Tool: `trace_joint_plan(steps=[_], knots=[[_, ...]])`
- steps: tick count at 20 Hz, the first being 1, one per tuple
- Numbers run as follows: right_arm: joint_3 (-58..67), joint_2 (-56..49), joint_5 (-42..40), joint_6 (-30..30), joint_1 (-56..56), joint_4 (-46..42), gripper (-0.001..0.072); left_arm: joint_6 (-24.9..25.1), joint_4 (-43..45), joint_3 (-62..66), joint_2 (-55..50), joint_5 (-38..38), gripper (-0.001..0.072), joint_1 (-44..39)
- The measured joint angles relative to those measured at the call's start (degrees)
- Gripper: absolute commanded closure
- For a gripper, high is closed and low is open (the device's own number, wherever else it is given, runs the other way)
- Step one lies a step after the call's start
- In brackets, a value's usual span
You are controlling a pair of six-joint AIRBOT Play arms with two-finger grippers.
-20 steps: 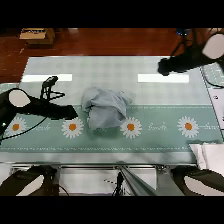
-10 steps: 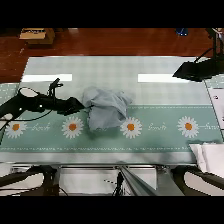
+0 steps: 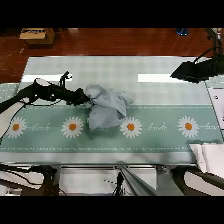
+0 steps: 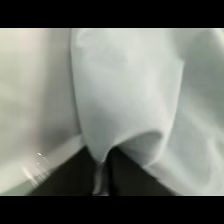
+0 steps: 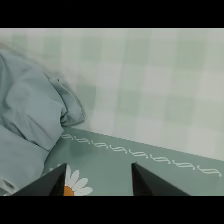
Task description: Fold the shirts.
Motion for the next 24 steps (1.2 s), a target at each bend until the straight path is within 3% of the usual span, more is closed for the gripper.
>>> trace_joint_plan(steps=[8, 13, 19, 22, 24], knots=[[-7.4, 0.0, -1.3, -0.5, 0.4, -0.7, 0.0217, 0.9, 0.0, 3.2, -2.7, -8.2, 0.0688, 0.9], [-22.1, -1.3, -15.1, -0.7, 5.0, 8.3, 0.0173, 1.8, 0.0, 3.4, -1.0, -11.0, 0.0688, 1.9], [-27.4, -9.9, -28.9, -4.5, 16.3, 21.8, 0.0166, 2.2, 0.0, 3.5, 1.4, -11.9, 0.0688, 2.1], [-27.9, -13.0, -34.6, -8.5, 21.3, 28.5, 0.0171, 2.2, 0.0, 3.5, 1.6, -12.2, 0.0688, 2.1], [-28.0, -14.0, -38.9, -10.0, 24.0, 31.6, 0.023, 2.2, 0.0, 3.5, 1.7, -12.4, 0.0688, 2.0]])
